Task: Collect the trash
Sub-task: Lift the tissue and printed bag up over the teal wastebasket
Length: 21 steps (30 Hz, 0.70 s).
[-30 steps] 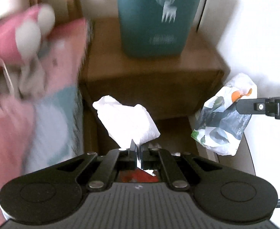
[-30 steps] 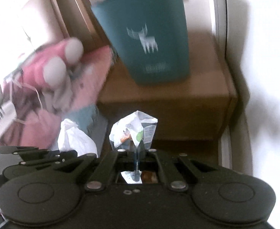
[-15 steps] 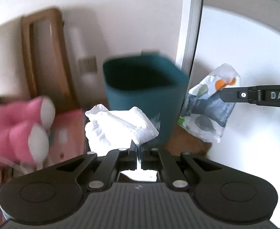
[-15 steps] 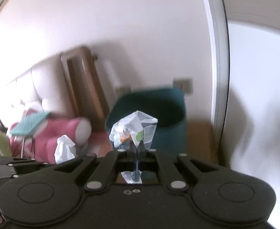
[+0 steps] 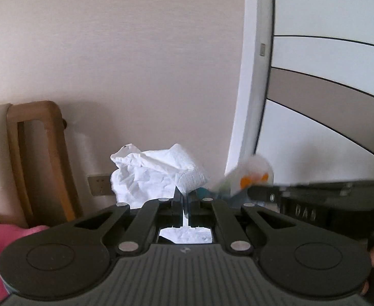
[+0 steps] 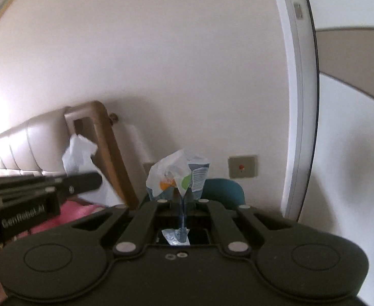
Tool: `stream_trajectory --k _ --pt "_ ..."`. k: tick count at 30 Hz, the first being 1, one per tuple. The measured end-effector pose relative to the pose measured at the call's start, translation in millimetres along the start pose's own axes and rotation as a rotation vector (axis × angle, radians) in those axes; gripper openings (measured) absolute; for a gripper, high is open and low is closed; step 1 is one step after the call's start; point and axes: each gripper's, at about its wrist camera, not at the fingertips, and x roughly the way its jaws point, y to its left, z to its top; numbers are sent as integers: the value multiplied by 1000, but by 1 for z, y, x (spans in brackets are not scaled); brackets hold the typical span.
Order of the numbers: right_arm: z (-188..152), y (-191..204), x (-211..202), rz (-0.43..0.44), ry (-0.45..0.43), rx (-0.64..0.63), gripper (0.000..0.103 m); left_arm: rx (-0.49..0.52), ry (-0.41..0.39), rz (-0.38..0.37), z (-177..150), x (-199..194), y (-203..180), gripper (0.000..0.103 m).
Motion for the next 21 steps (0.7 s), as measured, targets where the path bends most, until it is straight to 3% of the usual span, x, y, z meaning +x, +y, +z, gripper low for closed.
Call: stream_trajectory --k 6,15,21 --pt "-11 -9 38 -26 69 20 0 -49 73 12 0 41 3 3" --pt "-31 -9 68 -43 168 9 1 -146 277 -10 -36 88 6 3" --pt "-38 -8 70 -65 211 -9 10 -179 381 -13 -54 105 8 3"
